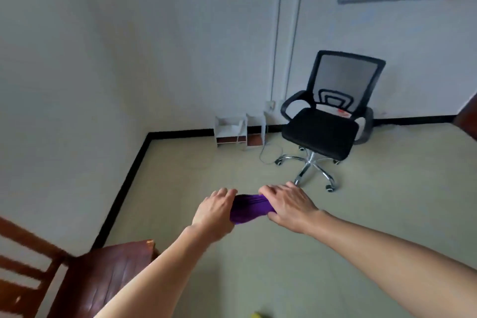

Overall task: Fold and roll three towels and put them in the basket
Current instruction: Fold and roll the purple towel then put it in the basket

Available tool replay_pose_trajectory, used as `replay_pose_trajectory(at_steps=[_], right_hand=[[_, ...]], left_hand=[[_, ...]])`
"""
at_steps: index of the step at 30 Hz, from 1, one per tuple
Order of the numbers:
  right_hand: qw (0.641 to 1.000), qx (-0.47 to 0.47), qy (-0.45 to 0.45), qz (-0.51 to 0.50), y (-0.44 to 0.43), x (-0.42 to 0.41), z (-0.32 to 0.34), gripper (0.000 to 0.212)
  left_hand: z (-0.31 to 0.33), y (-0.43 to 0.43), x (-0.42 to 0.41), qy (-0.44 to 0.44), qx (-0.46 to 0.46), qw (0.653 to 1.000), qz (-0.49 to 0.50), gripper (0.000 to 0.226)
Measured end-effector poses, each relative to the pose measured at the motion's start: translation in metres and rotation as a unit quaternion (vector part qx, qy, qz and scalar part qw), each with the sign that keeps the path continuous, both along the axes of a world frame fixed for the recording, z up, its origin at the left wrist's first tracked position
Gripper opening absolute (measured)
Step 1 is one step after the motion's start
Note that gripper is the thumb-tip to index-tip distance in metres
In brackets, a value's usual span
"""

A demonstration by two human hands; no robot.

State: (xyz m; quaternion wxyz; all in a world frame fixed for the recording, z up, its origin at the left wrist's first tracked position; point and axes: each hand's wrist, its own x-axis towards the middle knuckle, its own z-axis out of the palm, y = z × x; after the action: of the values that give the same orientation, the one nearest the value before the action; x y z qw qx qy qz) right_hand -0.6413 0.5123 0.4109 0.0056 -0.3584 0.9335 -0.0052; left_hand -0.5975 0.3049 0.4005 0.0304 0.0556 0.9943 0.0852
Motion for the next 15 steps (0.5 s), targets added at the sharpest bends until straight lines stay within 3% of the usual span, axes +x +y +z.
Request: replay_pose_trajectory(at_steps=[4,9,15], right_hand=[[0.997,0.005,0.031,-0.072,0.060,-0.056,0.014,0.047],[0.981,0.008,0.083,-0.176,0.135,-0.097,0.034,0.037],[0.926,0.043,0.115,-0.357,0.266,-0.100,0.032,0.034]], left_hand=[[0.018,0.050,-0.092,0.015,0.009,0.995,-0.098,0.037],[0.039,0.123,-0.181,0.050,0.038,0.974,-0.219,0.029],[0.044,0.268,-0.249,0.074,0.032,0.915,-0.396,0.037]])
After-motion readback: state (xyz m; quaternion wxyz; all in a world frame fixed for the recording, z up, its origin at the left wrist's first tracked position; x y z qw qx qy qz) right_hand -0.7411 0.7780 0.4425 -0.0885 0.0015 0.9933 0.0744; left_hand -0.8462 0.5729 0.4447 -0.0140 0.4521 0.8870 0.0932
